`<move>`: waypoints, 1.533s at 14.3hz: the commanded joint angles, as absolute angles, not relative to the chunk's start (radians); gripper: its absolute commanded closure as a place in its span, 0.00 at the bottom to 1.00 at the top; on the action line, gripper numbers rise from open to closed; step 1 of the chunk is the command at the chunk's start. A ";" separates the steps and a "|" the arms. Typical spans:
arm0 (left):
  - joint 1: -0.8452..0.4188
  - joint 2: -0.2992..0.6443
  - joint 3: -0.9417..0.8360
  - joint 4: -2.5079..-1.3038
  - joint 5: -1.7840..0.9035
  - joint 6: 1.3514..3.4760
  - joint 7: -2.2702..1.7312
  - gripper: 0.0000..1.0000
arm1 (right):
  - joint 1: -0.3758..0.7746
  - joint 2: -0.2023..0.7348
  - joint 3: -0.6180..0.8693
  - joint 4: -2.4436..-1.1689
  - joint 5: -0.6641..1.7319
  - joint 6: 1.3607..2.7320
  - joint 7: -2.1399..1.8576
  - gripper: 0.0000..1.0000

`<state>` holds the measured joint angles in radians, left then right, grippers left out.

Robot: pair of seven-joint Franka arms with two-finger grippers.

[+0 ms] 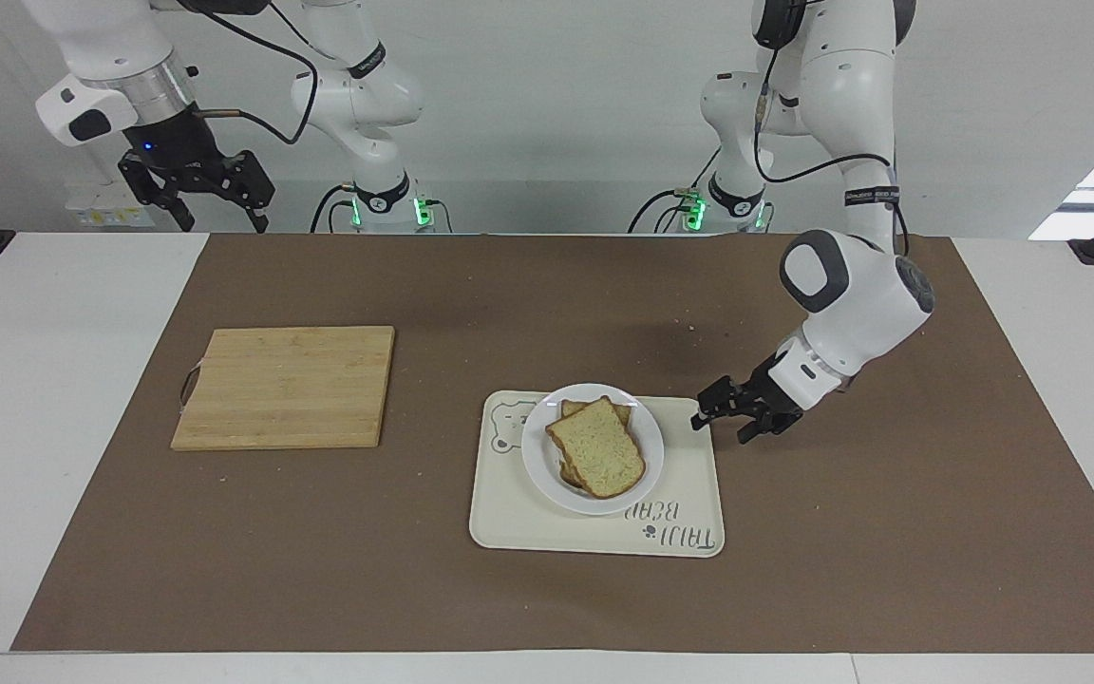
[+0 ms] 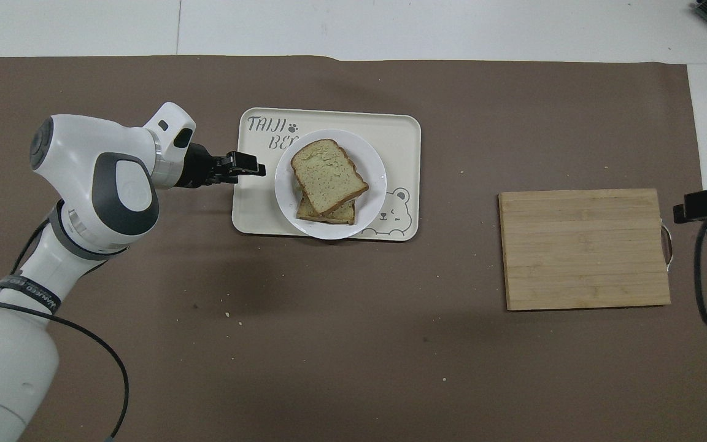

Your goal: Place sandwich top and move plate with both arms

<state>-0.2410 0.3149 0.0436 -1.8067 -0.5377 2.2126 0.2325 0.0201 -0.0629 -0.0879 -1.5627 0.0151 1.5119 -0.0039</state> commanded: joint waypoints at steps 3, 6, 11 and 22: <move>-0.241 0.166 0.142 -1.780 -0.297 1.964 0.224 0.00 | 0.011 -0.074 -0.084 -1.569 0.026 1.505 -0.028 0.00; -0.224 0.137 0.175 -1.631 -0.105 1.749 0.235 0.00 | 0.011 -0.074 -0.084 -1.569 0.026 1.503 -0.029 0.00; -0.126 0.127 0.180 -1.396 -0.060 1.438 0.319 0.00 | 0.011 -0.074 -0.083 -1.569 0.018 1.505 -0.028 0.00; -0.109 0.075 0.166 -1.255 -0.040 1.232 0.333 0.00 | 0.018 -0.074 -0.080 -1.569 0.015 1.508 -0.026 0.00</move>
